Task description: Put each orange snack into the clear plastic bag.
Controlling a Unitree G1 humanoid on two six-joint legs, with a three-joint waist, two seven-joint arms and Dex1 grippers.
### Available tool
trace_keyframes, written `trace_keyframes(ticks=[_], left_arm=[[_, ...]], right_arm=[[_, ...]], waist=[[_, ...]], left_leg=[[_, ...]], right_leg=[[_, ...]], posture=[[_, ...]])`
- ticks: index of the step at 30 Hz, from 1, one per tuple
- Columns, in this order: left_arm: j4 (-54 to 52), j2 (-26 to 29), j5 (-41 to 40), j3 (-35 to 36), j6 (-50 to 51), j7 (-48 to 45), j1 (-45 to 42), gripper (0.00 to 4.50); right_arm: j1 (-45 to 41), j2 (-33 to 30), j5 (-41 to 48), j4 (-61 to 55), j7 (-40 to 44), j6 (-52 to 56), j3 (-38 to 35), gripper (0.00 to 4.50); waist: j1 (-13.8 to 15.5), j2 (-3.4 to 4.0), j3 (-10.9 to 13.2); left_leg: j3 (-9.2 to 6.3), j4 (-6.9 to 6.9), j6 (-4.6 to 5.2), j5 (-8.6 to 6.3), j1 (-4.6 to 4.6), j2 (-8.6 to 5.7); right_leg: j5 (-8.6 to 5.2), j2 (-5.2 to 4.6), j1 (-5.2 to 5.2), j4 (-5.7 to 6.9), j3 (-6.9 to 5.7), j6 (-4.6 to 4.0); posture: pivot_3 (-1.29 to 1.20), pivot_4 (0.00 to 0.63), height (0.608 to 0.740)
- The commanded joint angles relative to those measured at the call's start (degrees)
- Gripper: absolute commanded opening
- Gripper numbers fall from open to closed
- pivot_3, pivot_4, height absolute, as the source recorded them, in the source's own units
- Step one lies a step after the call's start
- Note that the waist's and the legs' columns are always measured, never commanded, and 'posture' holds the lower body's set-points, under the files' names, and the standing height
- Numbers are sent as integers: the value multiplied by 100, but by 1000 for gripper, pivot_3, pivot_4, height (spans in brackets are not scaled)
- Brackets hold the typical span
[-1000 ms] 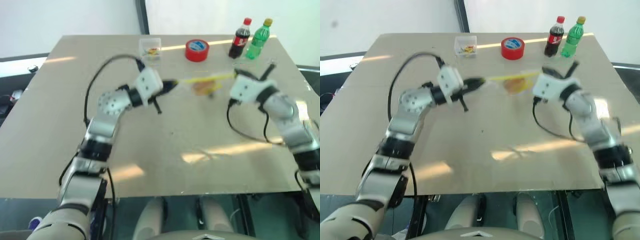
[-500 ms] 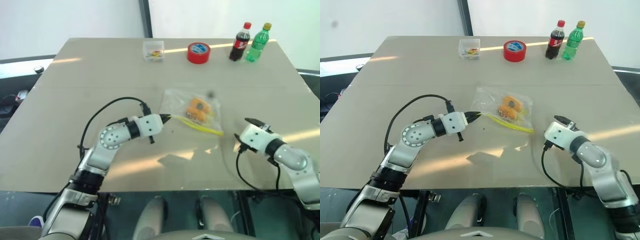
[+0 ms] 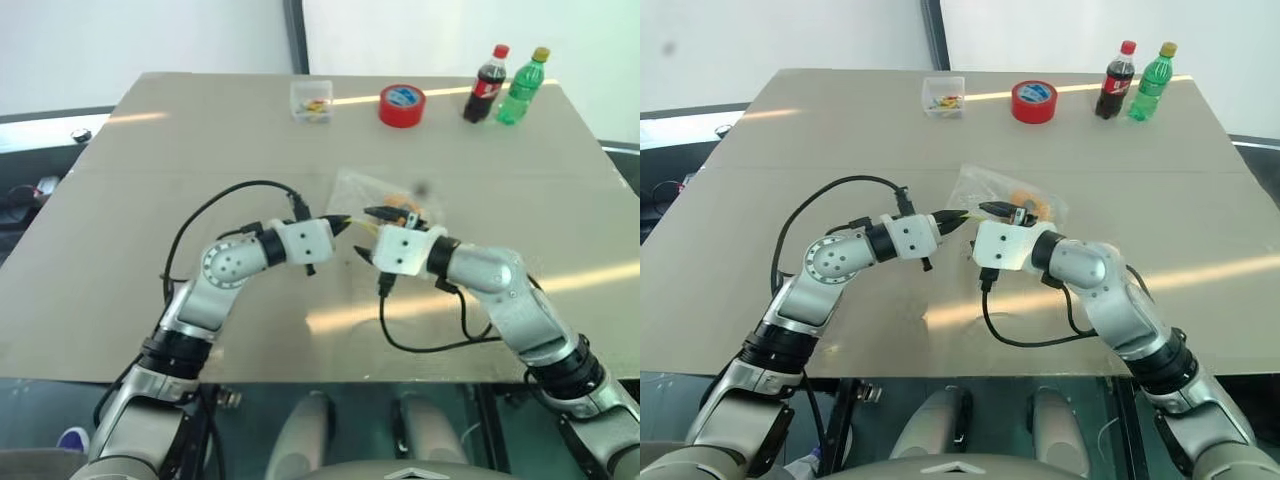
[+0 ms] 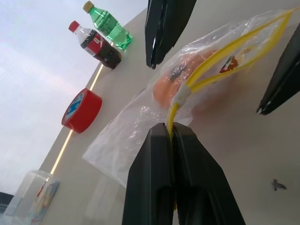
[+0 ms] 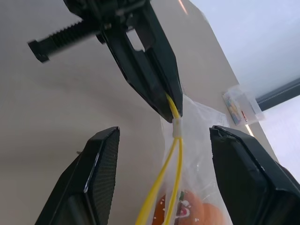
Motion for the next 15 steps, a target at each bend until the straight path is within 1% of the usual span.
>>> trace_keyframes(ticks=[1,2,8,15], left_arm=[[-389,-40,-94,44,145,-15,-38,0],[-422,-47,-89,46,187,-13,-27,0],[-511,-32,-80,85,316,-8,-7,0],[-546,-18,-105,104,390,-16,17,0]], right_arm=[[-212,81,-194,69,-98,-217,29,2159],[-238,94,-248,130,-110,-263,46,1907],[-311,230,-458,305,-222,-455,5,1907],[-250,197,-597,260,-164,-493,-53,1907]], waist=[[-4,0,0],[-7,0,0],[-58,0,0],[-75,0,0]], left_leg=[[-1,-1,0,0,0,0],[-1,-3,0,0,1,0],[2,-3,0,0,2,-1],[1,-3,1,0,2,0]], right_leg=[[0,2,-1,0,-1,0],[0,6,-2,2,-1,0],[0,6,-3,5,2,0],[0,6,-4,7,2,0]], posture=[[0,150,740],[0,150,740],[0,150,740],[0,150,740]])
